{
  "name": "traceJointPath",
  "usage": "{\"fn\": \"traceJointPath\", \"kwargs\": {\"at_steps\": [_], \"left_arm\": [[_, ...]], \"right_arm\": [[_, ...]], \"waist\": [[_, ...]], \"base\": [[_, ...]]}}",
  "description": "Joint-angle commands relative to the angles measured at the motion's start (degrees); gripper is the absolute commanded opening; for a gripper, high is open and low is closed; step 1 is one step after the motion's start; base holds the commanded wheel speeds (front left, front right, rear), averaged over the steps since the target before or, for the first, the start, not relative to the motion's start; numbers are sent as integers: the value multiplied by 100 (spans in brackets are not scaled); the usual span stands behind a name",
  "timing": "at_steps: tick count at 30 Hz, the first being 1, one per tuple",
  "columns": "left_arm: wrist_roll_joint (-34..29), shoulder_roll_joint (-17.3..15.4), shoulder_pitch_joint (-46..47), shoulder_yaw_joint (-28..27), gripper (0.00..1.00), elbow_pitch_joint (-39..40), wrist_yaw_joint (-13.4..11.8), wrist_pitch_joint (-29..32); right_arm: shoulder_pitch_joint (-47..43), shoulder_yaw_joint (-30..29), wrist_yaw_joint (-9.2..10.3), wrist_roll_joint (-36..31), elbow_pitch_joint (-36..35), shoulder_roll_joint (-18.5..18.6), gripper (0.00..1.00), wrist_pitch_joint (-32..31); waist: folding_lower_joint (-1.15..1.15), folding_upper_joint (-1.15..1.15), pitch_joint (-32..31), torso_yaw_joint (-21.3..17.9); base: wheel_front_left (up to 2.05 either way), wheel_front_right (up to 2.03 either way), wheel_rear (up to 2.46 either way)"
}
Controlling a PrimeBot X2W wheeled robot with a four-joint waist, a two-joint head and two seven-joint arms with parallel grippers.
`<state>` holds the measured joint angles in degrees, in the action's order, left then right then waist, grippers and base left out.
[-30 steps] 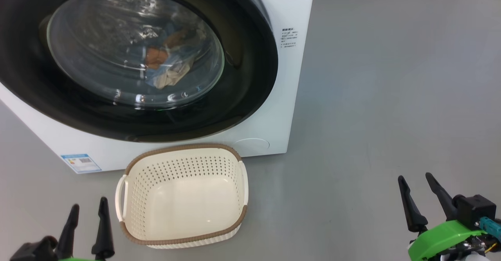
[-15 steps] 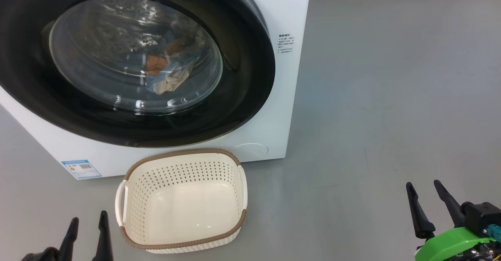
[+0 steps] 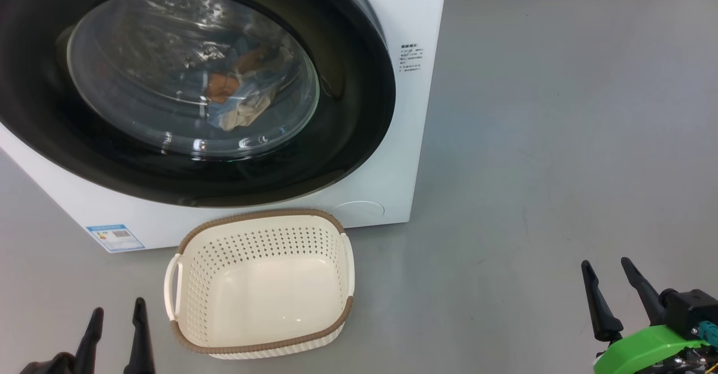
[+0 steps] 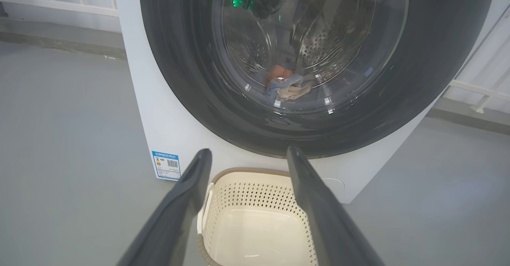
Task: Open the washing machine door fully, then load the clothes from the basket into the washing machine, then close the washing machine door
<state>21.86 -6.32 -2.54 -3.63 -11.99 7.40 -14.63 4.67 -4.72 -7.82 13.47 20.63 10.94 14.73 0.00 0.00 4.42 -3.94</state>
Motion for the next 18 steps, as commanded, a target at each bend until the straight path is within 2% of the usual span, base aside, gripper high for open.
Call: {"fn": "traceJointPath", "kwargs": {"at_steps": [1,2,10,18], "left_arm": [[-96,-102,82,-211,100,171,9,-37],[-34,5,3,-2,0,-9,-1,0],[-13,287,-4,112,0,-460,-1,13],[419,305,37,90,0,-455,0,144]], "right_arm": [[86,104,33,7,-144,80,100,27],[1,6,-1,2,23,-8,0,-1],[-22,37,-1,15,514,-292,0,-13],[-20,19,1,496,458,-338,0,-147]], "waist": [[0,0,2,2],[0,0,3,2],[0,0,2,2],[12,0,-39,26]], "base": [[0,0,0],[0,0,0],[0,0,0],[0,0,0]]}}
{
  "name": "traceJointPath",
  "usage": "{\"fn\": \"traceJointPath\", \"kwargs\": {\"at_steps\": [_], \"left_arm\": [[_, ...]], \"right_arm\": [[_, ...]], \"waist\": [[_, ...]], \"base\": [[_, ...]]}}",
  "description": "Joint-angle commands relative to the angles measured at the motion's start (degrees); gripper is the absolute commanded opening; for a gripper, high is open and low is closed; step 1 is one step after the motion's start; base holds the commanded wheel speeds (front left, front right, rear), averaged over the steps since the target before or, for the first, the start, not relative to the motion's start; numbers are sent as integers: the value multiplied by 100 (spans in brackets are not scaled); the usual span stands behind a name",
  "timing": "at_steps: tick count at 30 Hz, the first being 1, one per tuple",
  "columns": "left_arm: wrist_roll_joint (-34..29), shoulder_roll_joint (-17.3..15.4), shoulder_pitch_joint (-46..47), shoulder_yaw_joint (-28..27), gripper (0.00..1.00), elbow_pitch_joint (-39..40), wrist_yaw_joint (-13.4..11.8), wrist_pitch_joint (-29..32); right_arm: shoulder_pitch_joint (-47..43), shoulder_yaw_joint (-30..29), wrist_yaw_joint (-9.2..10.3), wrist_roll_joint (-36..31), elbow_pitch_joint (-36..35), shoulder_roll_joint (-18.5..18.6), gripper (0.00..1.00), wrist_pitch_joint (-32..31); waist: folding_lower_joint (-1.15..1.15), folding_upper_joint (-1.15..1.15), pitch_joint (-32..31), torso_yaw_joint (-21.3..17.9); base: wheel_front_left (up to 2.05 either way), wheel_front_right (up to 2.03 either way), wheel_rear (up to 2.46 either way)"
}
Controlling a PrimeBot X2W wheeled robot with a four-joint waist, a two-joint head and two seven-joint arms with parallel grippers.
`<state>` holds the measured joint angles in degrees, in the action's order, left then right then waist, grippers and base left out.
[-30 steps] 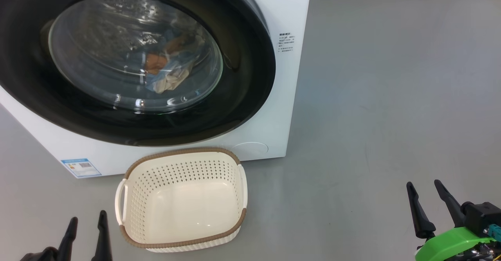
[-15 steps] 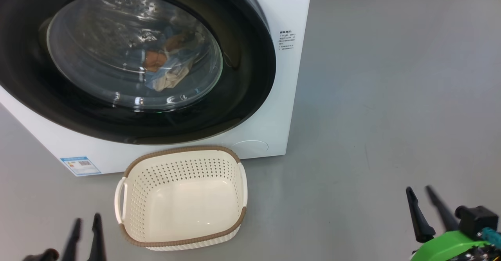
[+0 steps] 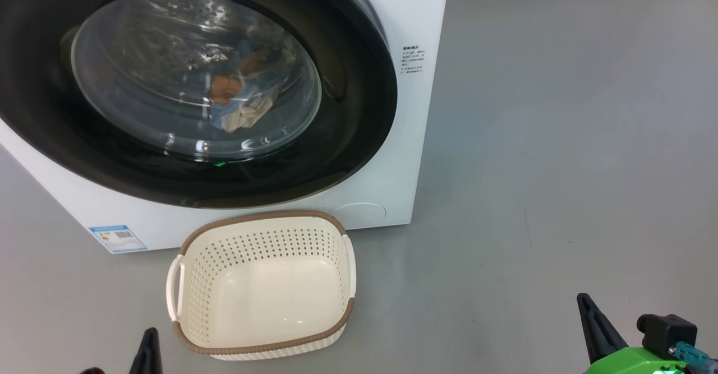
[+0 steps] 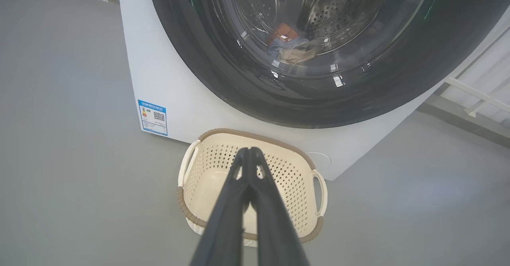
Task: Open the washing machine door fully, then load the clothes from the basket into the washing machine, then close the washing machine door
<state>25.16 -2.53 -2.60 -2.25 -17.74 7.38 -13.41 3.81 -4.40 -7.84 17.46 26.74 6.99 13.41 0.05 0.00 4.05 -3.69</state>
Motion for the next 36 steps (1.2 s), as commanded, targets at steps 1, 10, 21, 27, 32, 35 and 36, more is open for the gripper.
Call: {"fn": "traceJointPath", "kwargs": {"at_steps": [1,10,21,27,32,35,36], "left_arm": [[145,-74,50,-51,0,121,2,38],[706,-71,132,-82,0,133,3,204],[1326,-67,210,-119,0,157,3,390],[1664,-65,253,-139,0,170,4,491],[1890,-64,281,-152,0,179,4,558],[2059,-63,302,-162,0,186,5,609],[2116,-62,309,-165,0,188,5,626]], "right_arm": [[66,-14,4,160,-162,52,0,-31],[88,-29,6,786,-251,13,0,-196],[104,-48,9,1479,-356,-31,0,-382],[113,-59,11,1856,-414,-55,0,-483],[118,-66,12,2108,-452,-71,0,-551],[123,-71,13,2296,-481,-83,0,-602],[124,-73,13,2359,-491,-87,0,-619]], "waist": [[2,0,-3,5],[-5,0,-25,36],[-5,0,-63,71],[-5,0,-83,90],[-5,0,-97,102],[-5,0,-107,111],[-5,0,-110,115]], "base": [[0,0,0],[0,0,0],[0,0,0],[0,0,0],[0,0,0],[0,0,0],[0,0,0]]}}
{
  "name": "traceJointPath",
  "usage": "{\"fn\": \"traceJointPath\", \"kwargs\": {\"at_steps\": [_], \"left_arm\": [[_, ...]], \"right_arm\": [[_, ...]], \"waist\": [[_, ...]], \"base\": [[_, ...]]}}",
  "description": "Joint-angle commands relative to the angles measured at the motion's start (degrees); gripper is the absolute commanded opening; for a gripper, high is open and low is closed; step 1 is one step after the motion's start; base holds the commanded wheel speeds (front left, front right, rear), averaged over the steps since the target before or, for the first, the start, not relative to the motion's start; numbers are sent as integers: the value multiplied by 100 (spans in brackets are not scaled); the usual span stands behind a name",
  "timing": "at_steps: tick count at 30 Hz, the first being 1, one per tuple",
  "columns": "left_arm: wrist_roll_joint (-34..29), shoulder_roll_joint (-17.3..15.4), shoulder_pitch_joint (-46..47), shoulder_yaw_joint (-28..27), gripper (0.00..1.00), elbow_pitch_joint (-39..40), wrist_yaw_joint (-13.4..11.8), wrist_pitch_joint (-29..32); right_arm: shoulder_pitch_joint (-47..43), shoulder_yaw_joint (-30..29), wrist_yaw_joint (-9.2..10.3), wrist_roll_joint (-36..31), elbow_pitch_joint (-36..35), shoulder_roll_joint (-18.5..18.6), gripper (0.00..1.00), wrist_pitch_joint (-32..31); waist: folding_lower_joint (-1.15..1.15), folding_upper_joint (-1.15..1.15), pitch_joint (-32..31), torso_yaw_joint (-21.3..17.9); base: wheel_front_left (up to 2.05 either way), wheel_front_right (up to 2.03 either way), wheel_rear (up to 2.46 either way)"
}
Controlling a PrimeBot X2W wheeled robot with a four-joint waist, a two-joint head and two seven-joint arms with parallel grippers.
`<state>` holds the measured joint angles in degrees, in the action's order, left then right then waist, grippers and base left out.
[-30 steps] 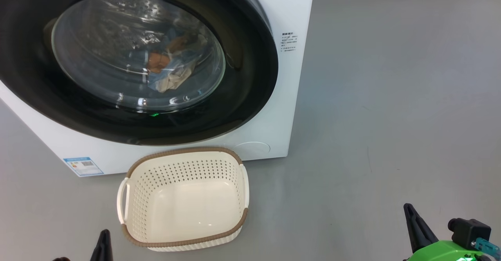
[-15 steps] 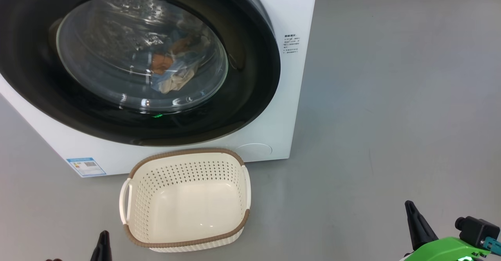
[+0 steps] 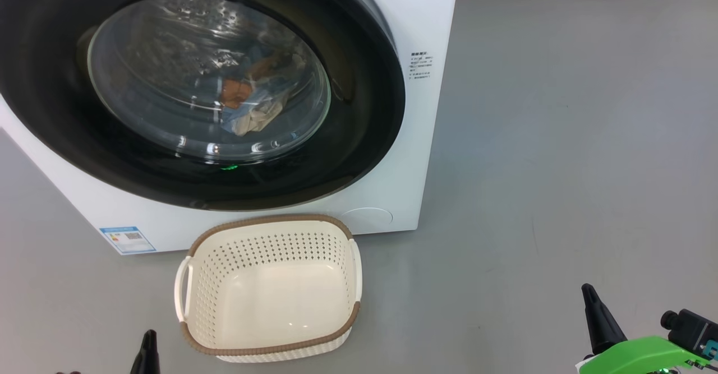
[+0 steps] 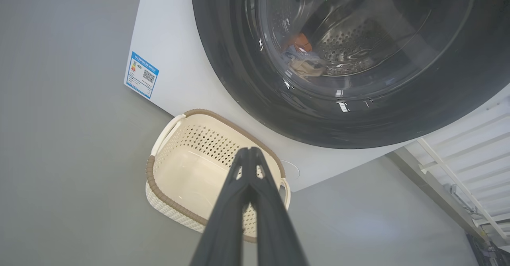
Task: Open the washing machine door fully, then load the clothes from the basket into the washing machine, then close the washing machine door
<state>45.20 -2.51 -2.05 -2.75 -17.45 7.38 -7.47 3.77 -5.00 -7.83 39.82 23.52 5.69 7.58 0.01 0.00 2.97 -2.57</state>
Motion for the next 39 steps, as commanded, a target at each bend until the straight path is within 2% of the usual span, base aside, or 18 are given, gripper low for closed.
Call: {"fn": "traceJointPath", "kwargs": {"at_steps": [1,39], "left_arm": [[170,-64,261,-118,0,162,5,49],[2252,-52,521,-240,0,245,8,671]], "right_arm": [[130,-14,12,189,-179,39,0,-53],[182,-80,22,2511,-534,-108,0,-678]], "waist": [[-1,0,-6,5],[-1,0,-132,121]], "base": [[0,0,0],[0,0,0]]}}
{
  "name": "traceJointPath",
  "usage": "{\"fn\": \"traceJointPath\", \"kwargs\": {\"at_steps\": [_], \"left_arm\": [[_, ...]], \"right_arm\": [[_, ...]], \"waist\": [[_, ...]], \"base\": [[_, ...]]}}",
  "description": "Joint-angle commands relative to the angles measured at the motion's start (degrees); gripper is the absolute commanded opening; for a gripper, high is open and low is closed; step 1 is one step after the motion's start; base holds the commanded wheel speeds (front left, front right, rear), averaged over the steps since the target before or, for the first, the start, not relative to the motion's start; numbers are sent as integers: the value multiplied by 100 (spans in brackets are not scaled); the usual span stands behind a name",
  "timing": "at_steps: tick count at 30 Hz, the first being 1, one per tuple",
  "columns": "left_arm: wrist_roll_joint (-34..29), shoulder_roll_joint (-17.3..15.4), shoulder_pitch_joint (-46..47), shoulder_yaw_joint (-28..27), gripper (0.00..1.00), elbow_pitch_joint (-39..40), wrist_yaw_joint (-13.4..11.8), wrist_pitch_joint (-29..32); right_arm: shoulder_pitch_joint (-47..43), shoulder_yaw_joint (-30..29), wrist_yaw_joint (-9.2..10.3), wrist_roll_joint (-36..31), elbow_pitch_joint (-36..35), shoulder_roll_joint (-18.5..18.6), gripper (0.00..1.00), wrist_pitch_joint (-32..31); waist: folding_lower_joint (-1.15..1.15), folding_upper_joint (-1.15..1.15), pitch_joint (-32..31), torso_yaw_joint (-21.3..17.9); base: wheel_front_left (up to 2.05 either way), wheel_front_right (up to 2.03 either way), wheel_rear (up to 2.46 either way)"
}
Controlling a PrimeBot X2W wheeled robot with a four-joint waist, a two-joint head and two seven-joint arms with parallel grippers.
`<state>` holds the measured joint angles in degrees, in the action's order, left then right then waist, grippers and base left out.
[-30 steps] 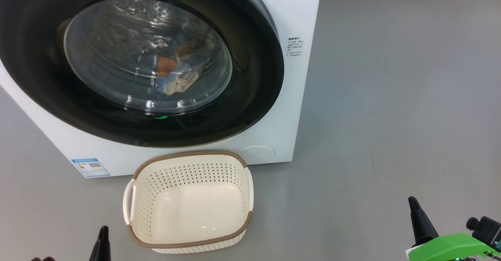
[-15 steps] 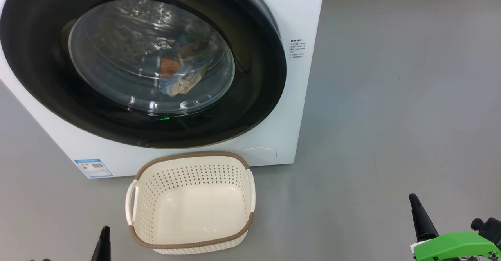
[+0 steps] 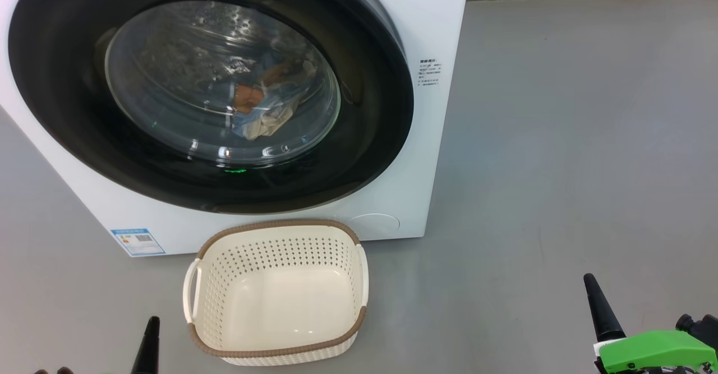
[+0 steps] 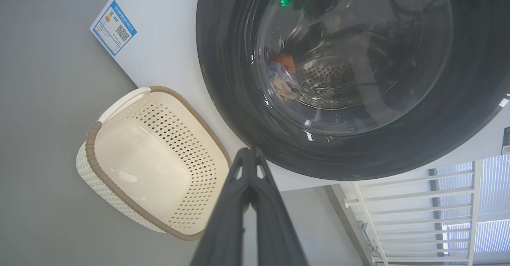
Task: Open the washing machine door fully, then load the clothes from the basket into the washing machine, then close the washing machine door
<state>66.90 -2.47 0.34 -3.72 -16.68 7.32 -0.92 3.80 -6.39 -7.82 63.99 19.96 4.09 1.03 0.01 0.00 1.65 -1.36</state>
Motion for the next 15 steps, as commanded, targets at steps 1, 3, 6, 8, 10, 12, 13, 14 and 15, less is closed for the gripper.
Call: {"fn": "traceJointPath", "kwargs": {"at_steps": [1,3,6,8,10,12,13,14,15], "left_arm": [[139,-56,288,-147,0,170,13,34],[252,-55,302,-154,0,175,13,67],[421,-54,323,-164,0,181,14,118],[534,-53,337,-170,0,186,14,152],[647,-53,351,-177,0,190,14,185],[759,-52,365,-183,0,195,14,219],[816,-51,372,-187,0,197,14,236],[872,-51,379,-190,0,199,14,253],[929,-51,386,-193,0,202,14,270]], "right_arm": [[179,57,21,157,-187,47,0,-40],[182,53,22,283,-207,39,0,-74],[186,48,23,472,-235,27,0,-125],[189,45,23,598,-255,19,0,-159],[192,41,24,724,-274,11,0,-192],[195,38,24,850,-293,3,0,-226],[196,36,25,913,-303,-1,0,-243],[197,35,25,976,-312,-5,0,-260],[199,33,25,1039,-322,-9,0,-277]], "waist": [[0,0,-4,4],[0,0,-11,10],[0,0,-21,19],[0,0,-28,26],[0,0,-34,32],[0,0,-41,38],[0,0,-45,41],[0,0,-48,44],[0,0,-52,48]], "base": [[0,0,0],[0,0,0],[0,0,0],[0,0,0],[0,0,0],[0,0,0],[0,0,0],[0,0,0],[0,0,0]]}}
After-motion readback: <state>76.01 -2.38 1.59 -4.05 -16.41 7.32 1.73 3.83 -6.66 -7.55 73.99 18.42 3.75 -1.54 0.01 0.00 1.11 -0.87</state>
